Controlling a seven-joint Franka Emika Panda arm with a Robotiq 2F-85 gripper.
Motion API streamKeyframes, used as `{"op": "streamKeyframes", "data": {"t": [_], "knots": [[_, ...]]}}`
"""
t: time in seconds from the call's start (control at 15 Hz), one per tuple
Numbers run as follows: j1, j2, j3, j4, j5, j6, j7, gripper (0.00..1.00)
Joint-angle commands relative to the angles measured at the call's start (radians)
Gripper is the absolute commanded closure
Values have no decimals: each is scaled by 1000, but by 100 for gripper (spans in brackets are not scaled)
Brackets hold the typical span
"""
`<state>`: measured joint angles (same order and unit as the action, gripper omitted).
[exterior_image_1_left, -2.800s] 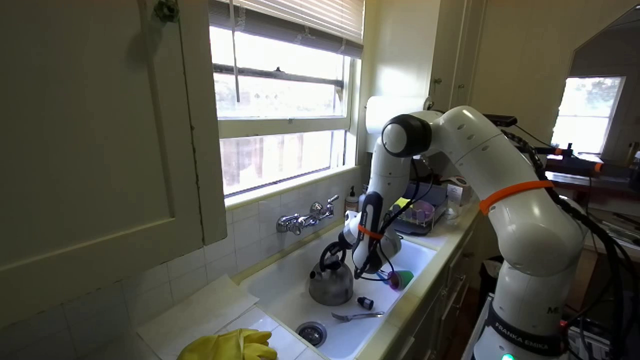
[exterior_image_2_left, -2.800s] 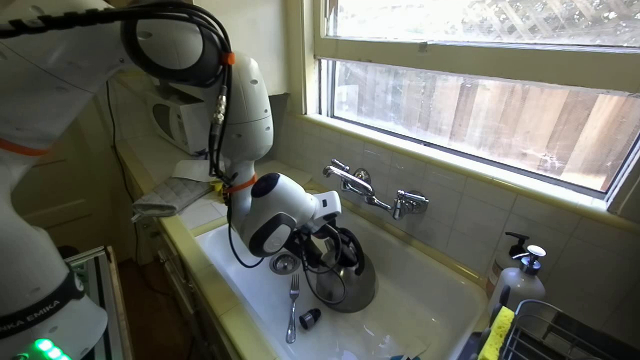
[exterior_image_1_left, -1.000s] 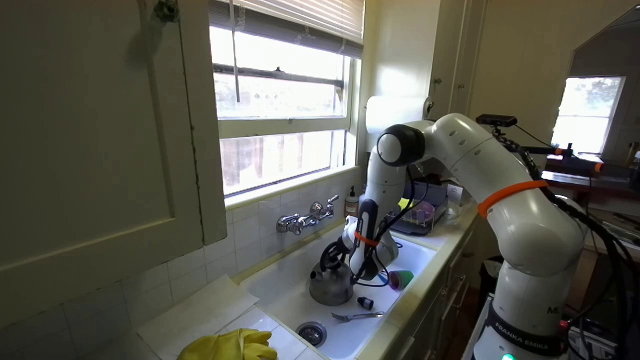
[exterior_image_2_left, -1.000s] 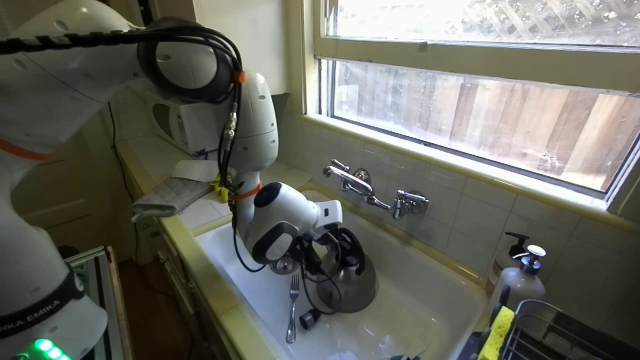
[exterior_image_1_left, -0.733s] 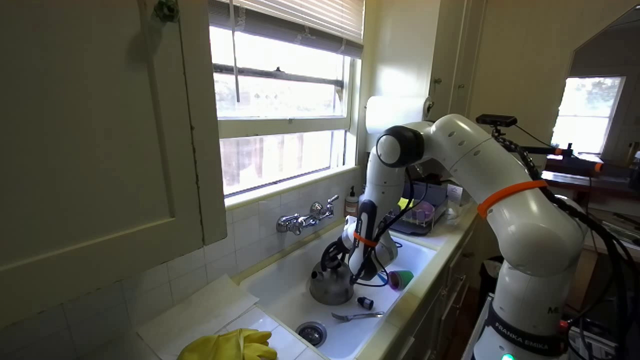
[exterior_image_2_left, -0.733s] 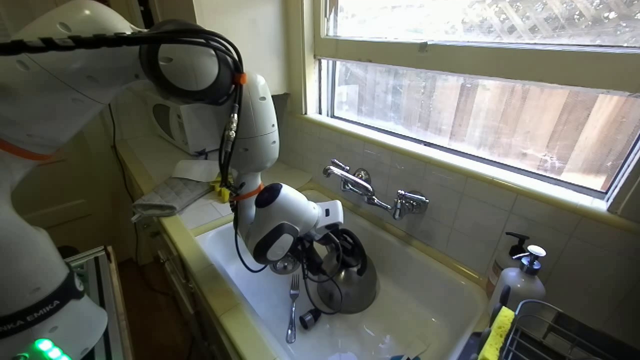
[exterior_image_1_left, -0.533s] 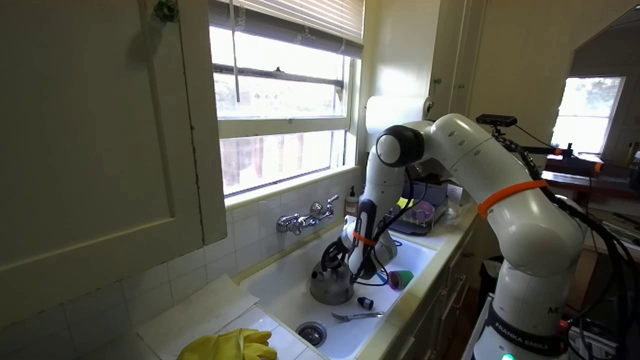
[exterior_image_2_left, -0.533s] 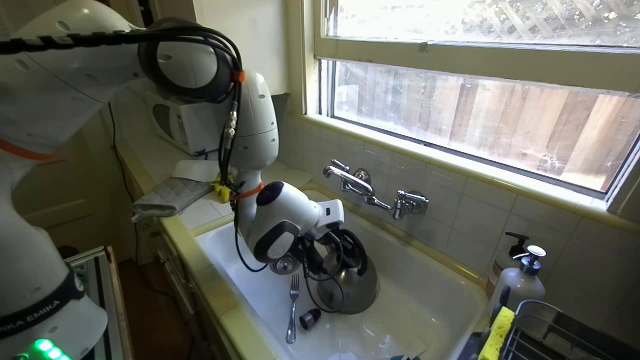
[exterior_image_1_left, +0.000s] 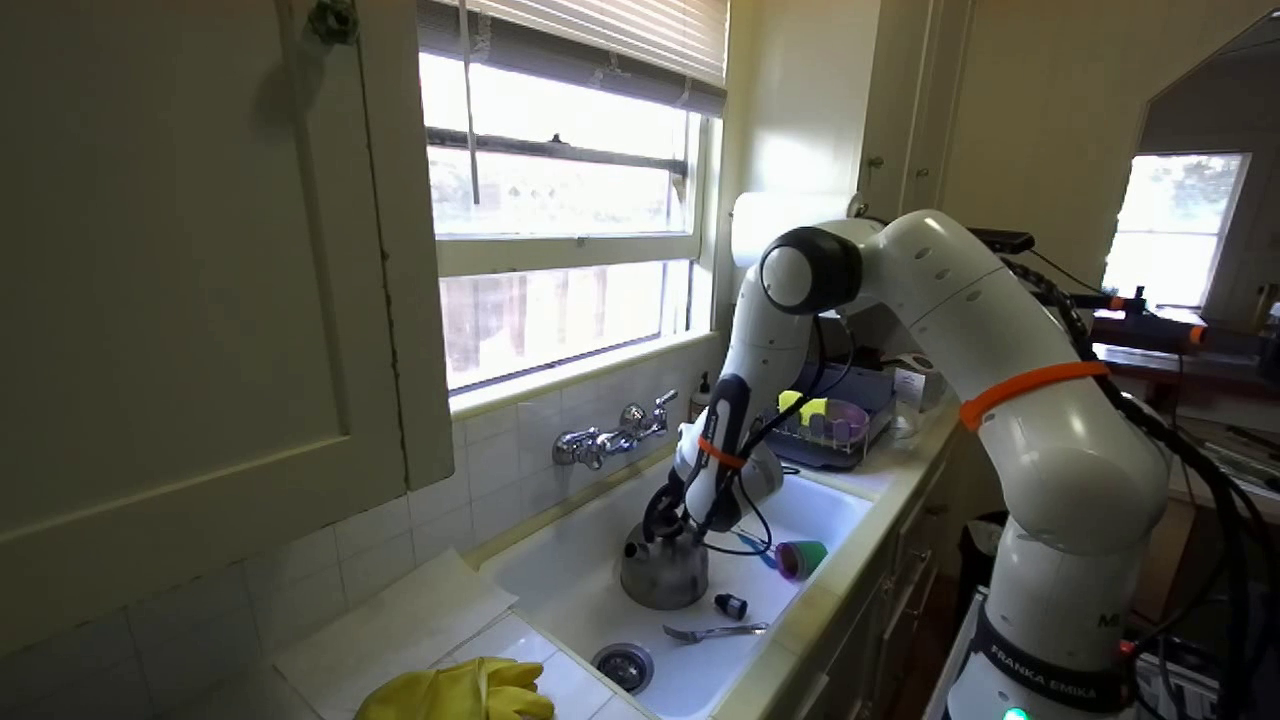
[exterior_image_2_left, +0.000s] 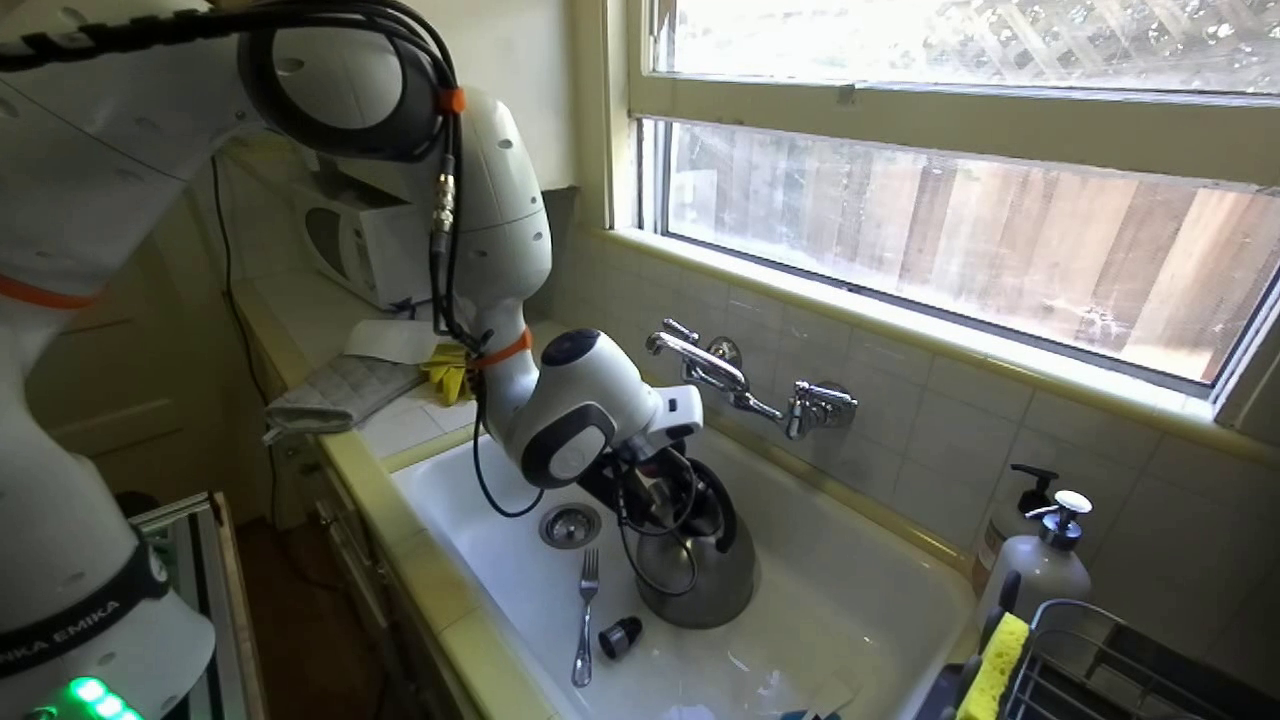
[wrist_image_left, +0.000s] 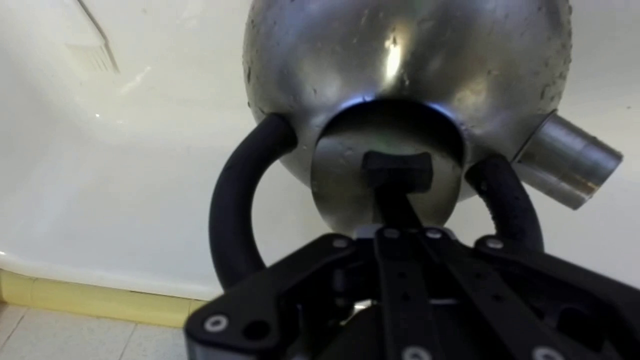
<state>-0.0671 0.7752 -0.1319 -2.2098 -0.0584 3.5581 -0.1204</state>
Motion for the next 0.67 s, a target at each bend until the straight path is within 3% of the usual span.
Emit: {"op": "streamKeyframes", "data": {"t": [0.0,0.2,0.27,0.33,0.6], "knots": [[26,41,-24,24,9,-41,-15,100],[29,44,-28,23,9,-24,-16,100],[28,44,-28,23,8,-29,-17,90],[25,44,-26,24,4,-33,-17,74],[34,48,-47,29,6,-55,-29,48]]}}
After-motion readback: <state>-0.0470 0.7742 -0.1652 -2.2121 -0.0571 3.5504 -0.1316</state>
